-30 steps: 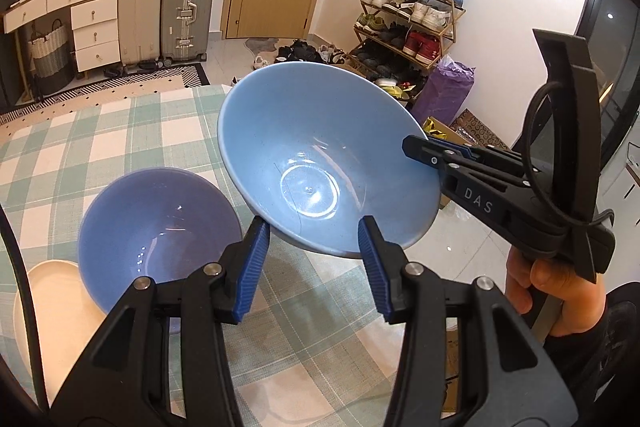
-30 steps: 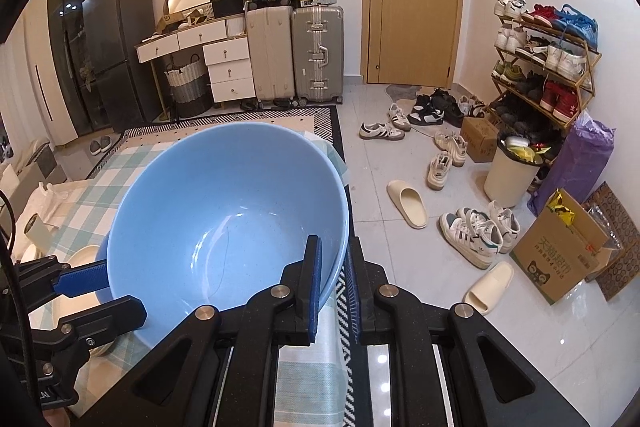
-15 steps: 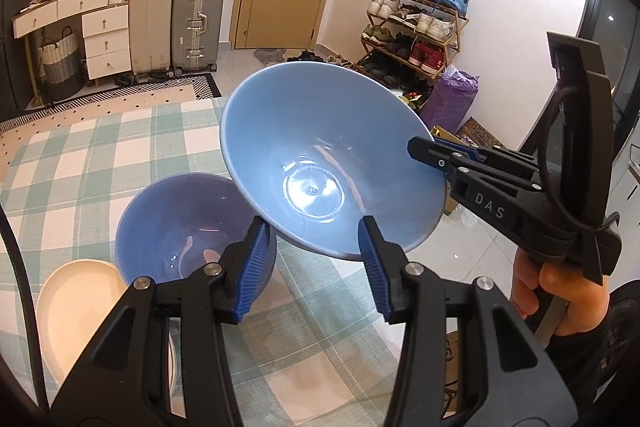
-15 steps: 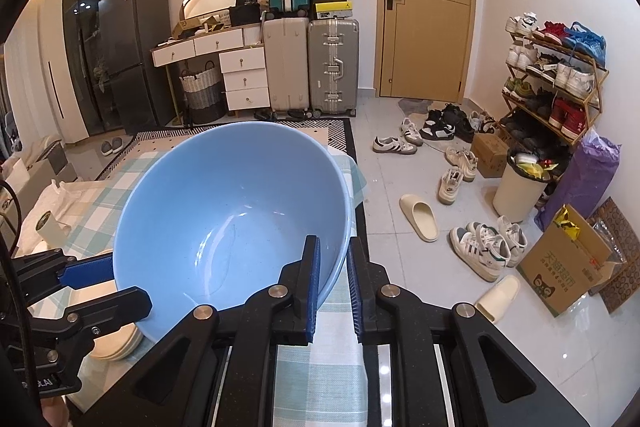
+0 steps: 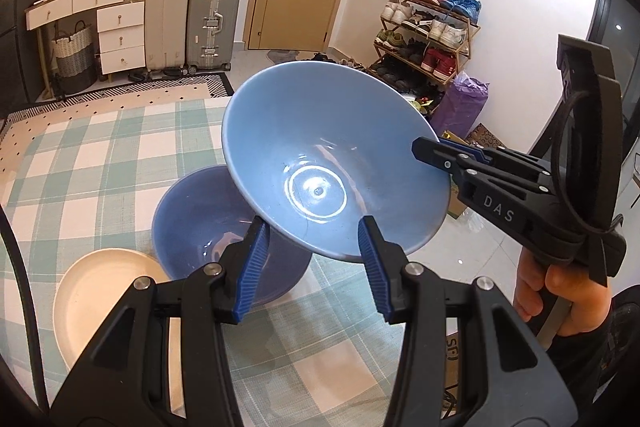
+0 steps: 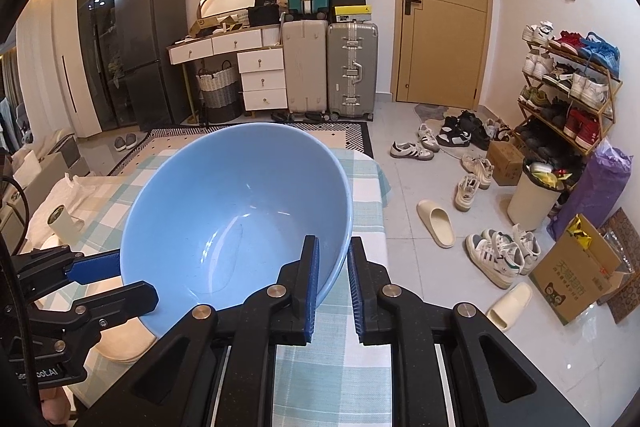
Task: Organize plates and bowls
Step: 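Lower the light blue bowl onto the stacked blue bowls with both grippers, then open both grippers to release the light blue bowl on the stack, then move both grippers to the rim of the bowl stack and close, then lift the bowl stack with both grippers and carry it over the cream plates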
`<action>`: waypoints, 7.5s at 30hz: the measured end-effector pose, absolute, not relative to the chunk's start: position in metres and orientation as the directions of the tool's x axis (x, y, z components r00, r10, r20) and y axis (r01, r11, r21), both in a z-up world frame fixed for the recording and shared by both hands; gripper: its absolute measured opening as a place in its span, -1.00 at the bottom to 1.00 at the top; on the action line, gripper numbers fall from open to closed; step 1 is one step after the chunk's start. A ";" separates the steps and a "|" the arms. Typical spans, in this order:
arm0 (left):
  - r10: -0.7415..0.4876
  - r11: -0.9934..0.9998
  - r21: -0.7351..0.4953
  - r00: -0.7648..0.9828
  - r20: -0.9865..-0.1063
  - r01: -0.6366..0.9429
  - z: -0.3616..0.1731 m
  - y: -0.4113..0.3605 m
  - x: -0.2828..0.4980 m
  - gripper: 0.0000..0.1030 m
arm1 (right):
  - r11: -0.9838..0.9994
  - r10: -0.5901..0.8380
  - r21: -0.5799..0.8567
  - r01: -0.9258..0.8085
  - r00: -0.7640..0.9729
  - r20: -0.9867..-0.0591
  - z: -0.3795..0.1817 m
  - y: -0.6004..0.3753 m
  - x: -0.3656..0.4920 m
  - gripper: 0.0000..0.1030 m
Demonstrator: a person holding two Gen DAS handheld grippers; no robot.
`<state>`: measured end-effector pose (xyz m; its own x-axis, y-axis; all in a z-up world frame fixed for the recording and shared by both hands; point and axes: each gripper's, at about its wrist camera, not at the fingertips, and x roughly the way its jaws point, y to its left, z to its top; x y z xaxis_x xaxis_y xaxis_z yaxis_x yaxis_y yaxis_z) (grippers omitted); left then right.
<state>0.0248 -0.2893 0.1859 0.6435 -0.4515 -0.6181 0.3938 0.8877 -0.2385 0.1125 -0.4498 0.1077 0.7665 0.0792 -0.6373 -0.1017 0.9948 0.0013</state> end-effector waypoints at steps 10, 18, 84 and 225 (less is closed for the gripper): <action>-0.421 0.905 -0.240 0.654 -0.628 0.353 0.181 -0.253 0.024 -0.17 | 0.990 0.104 -0.004 -0.140 0.754 -0.648 0.102 -0.414 0.120 -0.71; -0.406 0.913 -0.252 0.653 -0.640 0.320 0.170 -0.222 0.029 -0.17 | 0.985 0.128 -0.001 -0.171 0.743 -0.657 0.092 -0.391 0.131 -0.71; -0.282 0.946 -0.108 0.610 -0.740 0.307 0.055 -0.222 0.107 -0.16 | 0.978 0.101 -0.043 -0.206 0.637 -0.764 -0.008 -0.371 0.177 -0.68; -0.312 0.949 -0.250 0.708 -0.634 0.194 0.119 -0.116 0.072 -0.37 | 0.947 0.288 0.100 -0.304 0.675 -0.680 0.045 -0.327 0.139 -0.35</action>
